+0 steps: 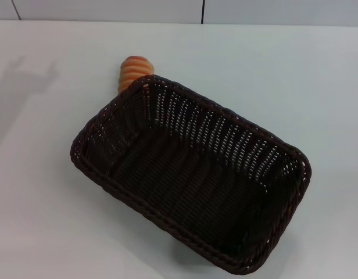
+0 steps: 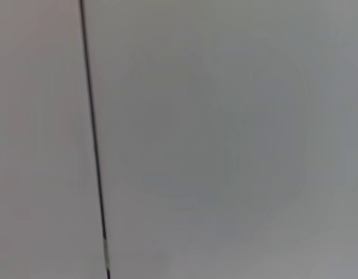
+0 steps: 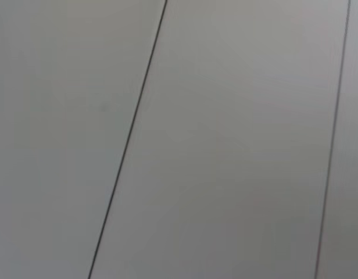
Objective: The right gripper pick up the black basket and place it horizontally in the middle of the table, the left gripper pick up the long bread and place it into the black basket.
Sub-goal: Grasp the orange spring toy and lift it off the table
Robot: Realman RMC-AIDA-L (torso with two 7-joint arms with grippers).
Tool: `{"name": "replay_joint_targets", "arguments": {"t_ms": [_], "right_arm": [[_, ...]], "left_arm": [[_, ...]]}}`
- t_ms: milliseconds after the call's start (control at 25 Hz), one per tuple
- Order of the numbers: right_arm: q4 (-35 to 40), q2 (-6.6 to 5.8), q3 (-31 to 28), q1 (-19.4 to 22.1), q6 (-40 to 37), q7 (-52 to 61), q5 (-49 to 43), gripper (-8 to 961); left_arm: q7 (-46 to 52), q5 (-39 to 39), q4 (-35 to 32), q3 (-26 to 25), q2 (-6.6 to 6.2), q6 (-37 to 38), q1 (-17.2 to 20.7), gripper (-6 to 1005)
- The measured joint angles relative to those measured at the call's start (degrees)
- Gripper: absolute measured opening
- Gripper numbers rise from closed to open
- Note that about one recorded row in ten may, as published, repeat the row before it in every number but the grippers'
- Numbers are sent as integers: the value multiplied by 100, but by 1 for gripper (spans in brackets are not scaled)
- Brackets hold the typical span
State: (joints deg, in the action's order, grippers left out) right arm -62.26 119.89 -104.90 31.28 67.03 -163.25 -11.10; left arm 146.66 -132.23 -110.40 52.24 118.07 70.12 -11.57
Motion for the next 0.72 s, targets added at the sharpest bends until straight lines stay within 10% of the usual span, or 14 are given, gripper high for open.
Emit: {"name": "replay_joint_targets", "arguments": {"t_ms": [720], "right_arm": [[120,0,-38,-61,115,-135,-456,390]], "left_arm": [[1391,-2953,1996,748,-4,1522,-3183,777]]}}
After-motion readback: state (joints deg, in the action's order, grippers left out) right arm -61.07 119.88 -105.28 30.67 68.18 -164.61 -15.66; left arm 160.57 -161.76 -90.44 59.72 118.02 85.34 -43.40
